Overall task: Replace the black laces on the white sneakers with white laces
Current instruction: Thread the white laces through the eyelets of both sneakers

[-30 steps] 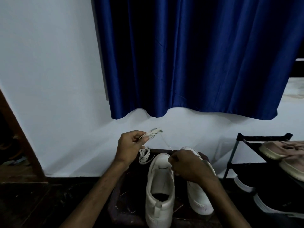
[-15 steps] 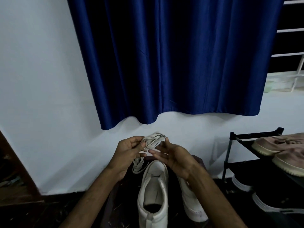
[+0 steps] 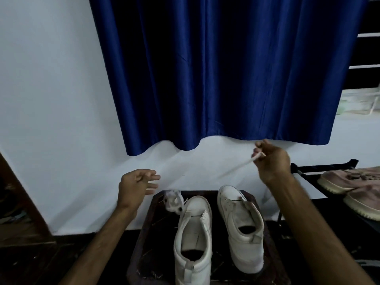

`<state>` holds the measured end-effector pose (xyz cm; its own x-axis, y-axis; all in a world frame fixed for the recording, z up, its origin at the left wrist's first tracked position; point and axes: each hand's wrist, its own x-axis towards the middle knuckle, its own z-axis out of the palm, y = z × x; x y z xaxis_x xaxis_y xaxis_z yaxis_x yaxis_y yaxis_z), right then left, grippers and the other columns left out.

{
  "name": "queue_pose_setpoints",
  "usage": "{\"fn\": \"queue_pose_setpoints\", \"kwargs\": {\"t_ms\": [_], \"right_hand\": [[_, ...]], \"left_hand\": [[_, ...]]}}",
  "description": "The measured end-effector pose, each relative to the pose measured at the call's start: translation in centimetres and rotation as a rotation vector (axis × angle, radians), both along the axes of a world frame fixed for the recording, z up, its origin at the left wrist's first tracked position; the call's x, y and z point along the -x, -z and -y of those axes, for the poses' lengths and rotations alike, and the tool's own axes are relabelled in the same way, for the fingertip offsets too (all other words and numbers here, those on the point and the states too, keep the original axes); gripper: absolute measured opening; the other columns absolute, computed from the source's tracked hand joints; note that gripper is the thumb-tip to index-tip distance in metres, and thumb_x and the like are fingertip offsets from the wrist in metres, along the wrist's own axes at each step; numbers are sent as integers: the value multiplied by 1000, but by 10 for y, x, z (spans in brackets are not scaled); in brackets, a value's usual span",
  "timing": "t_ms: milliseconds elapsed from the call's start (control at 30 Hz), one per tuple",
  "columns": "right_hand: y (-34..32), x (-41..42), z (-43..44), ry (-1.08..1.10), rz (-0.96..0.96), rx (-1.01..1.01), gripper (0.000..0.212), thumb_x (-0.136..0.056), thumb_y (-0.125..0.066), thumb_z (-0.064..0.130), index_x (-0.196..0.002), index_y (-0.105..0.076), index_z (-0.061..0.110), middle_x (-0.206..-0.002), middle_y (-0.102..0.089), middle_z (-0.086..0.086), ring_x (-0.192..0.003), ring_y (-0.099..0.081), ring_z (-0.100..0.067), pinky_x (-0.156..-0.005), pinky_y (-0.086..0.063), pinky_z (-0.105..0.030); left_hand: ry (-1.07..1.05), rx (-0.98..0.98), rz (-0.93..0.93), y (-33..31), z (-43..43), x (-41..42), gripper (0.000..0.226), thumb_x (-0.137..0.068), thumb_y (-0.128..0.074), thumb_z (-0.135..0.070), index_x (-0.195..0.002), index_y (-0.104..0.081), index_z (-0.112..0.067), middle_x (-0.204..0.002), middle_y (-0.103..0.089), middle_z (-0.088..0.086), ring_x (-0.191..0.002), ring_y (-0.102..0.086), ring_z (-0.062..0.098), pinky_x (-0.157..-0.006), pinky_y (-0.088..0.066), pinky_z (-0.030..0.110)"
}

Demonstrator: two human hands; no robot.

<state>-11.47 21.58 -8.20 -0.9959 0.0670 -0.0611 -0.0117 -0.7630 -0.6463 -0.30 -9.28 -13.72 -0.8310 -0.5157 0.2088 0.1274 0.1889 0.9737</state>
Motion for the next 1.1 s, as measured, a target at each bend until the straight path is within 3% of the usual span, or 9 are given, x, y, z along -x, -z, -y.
{"fn": "queue_pose_setpoints", "kwargs": {"t_ms": [133,300,400,533,600,667,767,867,1100], "right_hand": [[-10,7,-12,-43,-1,-66,35,-92,-38,2,-123,-53,7,-74,-52,-3,-54,-43,-9,-50,-36,-18],[-31,-11,7,-312,-291,-707,28,-102,-44,33,-107,-62,13,-68,-59,-1,-49,-39,-6,-41,-27,-17],[-37,-23,17,-401,-404,-1130,19,-101,-49,22,-117,-55,16,-83,-74,-4,-56,-52,-9,-47,-34,-19],[-9,-28,34,-555,-454,-1461,17,-95,-55,2,-109,-63,8,-85,-76,-6,-63,-61,-9,-52,-46,-20],[13,-26,41,-601,-441,-1533,15,-91,-58,-5,-100,-68,0,-84,-75,-12,-62,-62,-12,-58,-54,-22],[32,-25,45,-634,-444,-1627,12,-87,-64,-4,-94,-72,2,-81,-74,-11,-61,-63,-10,-64,-55,-22],[48,-25,49,-642,-496,-1774,8,-78,-78,11,-85,-76,15,-70,-71,7,-54,-59,2,-60,-51,-16],[52,-25,51,-621,-517,-1799,8,-75,-79,17,-77,-73,22,-66,-66,11,-52,-57,4,-57,-44,-14],[60,-26,51,-652,-549,-1820,17,-76,-74,12,-88,-76,24,-86,-73,4,-91,-66,-11,-84,-50,-23]], "left_hand": [[89,78,77,5,3,-11,16,-99,-53,-9,-94,-68,-6,-85,-74,13,-61,-62,25,-54,-50,29],[246,251,154,5,-29,-7,12,-96,-57,-11,-94,-69,-13,-83,-75,4,-60,-59,16,-44,-43,23],[307,334,227,10,-47,-3,14,-94,-61,-16,-86,-71,-13,-77,-75,3,-54,-57,15,-43,-40,17],[412,441,307,17,-64,-1,14,-88,-67,-27,-83,-75,-18,-74,-71,-5,-57,-59,2,-60,-48,18],[472,503,360,21,-72,0,10,-89,-68,-16,-89,-77,-11,-74,-63,-15,-70,-59,-8,-65,-42,2],[500,545,403,23,-75,2,12,-88,-67,-10,-93,-77,-11,-83,-59,-21,-79,-55,-11,-68,-39,-3],[537,550,434,21,-75,9,17,-84,-69,-8,-79,-74,-23,-79,-70,-6,-64,-60,-11,-72,-48,7],[531,566,458,24,-75,18,20,-81,-73,-9,-70,-70,-26,-64,-67,-10,-58,-60,-8,-74,-53,16],[461,472,390,48,-74,20,11,-76,-74,-11,-73,-70,-21,-66,-66,-1,-63,-58,8,-67,-47,27]]}}
